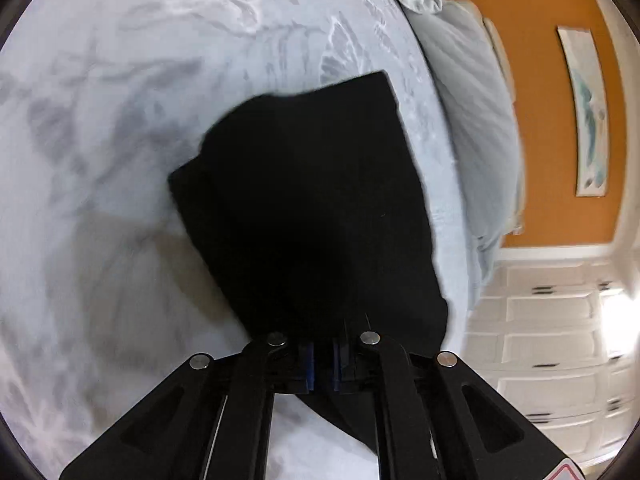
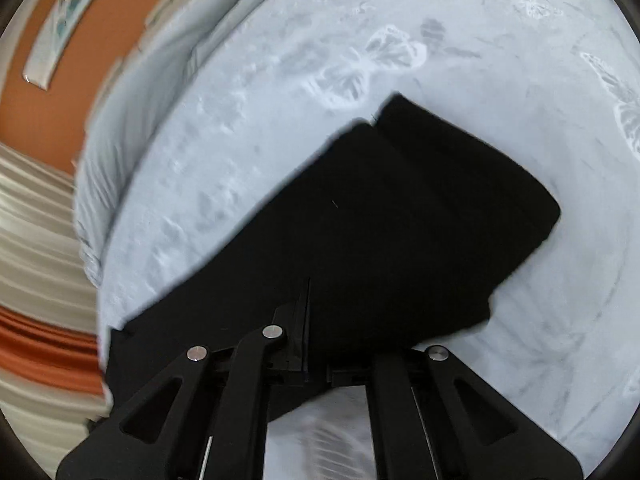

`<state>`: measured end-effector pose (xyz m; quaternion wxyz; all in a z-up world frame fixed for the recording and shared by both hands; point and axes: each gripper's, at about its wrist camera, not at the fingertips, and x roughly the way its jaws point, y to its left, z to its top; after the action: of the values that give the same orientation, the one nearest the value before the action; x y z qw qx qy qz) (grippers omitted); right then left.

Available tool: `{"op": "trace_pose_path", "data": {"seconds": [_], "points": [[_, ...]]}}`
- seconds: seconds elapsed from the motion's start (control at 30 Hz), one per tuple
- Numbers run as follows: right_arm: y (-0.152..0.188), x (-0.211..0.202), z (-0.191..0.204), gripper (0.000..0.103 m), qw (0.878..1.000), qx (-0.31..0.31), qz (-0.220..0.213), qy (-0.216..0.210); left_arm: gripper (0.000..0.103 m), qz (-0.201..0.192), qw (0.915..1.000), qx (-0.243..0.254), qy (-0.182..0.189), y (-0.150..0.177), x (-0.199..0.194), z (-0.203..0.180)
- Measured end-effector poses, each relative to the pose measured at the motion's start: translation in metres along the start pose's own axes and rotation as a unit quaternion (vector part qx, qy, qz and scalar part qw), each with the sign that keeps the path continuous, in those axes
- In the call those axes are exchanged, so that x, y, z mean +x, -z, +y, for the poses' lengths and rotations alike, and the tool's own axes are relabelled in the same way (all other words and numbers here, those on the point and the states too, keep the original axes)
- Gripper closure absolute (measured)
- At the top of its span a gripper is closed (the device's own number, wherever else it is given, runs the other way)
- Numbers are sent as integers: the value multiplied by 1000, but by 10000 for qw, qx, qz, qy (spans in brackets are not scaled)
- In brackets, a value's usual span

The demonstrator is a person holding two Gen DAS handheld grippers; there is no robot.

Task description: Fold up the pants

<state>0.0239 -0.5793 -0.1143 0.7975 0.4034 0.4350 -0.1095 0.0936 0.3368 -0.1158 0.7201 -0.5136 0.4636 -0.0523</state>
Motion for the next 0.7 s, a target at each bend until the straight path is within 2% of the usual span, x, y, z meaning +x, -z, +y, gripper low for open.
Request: {"op": "trace_pose_path", "data": {"seconds": [0.07, 0.13, 0.2, 0.27, 0.3, 0.33, 0.37, 0.4, 0.43, 0.47, 0.5, 0.53, 0.63, 0.67, 0.7], "points": [[0, -4, 4, 99, 9999, -99, -60, 10, 95, -93, 9985, 443, -312, 7, -5, -11], [1, -4, 5, 99, 9999, -50, -100, -37, 95, -128, 9973, 562, -450, 9, -1, -17], [-3, -9, 11, 99, 9994, -8, -250, -245, 98, -363, 9965, 664, -356, 7, -2, -35], [-3, -32, 27, 99, 9950, -166, -642, -749, 98, -647, 9939, 897, -33, 7, -16, -61], [-3, -50, 41, 99, 9896, -481, -945, -974, 97, -754, 9913, 1078, -78, 13, -22, -75], [-1, -62, 50, 99, 9868, -783, -1124, -863, 93, -807, 9879, 1248, -435, 20, -23, -78], [-1, -63, 52, 99, 9867, -947, -1169, -608, 91, -693, 9864, 1209, -876, 21, -16, -71], [-6, -41, 32, 99, 9940, -734, -797, -138, 91, -478, 9868, 1055, -1136, 19, -7, -58], [-8, -27, 17, 99, 9972, -485, -559, -68, 91, -292, 9877, 873, -1261, 18, 2, -50], [-10, -11, 3, 99, 9992, -262, -310, 22, 91, -161, 9901, 638, -1238, 16, 9, -43], [-10, -3, -3, 99, 9996, -216, -192, 67, 91, -202, 9921, 522, -1124, 17, 8, -39], [-10, 3, -3, 99, 9994, -283, -136, 140, 91, -209, 9923, 549, -1092, 17, 5, -42], [-11, 1, 12, 99, 9978, -565, -272, 235, 90, -257, 9891, 717, -1256, 20, 7, -47], [-13, -2, 18, 99, 9975, -594, -344, 178, 90, -242, 9888, 688, -1299, 19, 11, -42], [-19, -17, 30, 99, 9962, -608, -608, -140, 90, -265, 9891, 634, -1300, 20, 11, -39]]}}
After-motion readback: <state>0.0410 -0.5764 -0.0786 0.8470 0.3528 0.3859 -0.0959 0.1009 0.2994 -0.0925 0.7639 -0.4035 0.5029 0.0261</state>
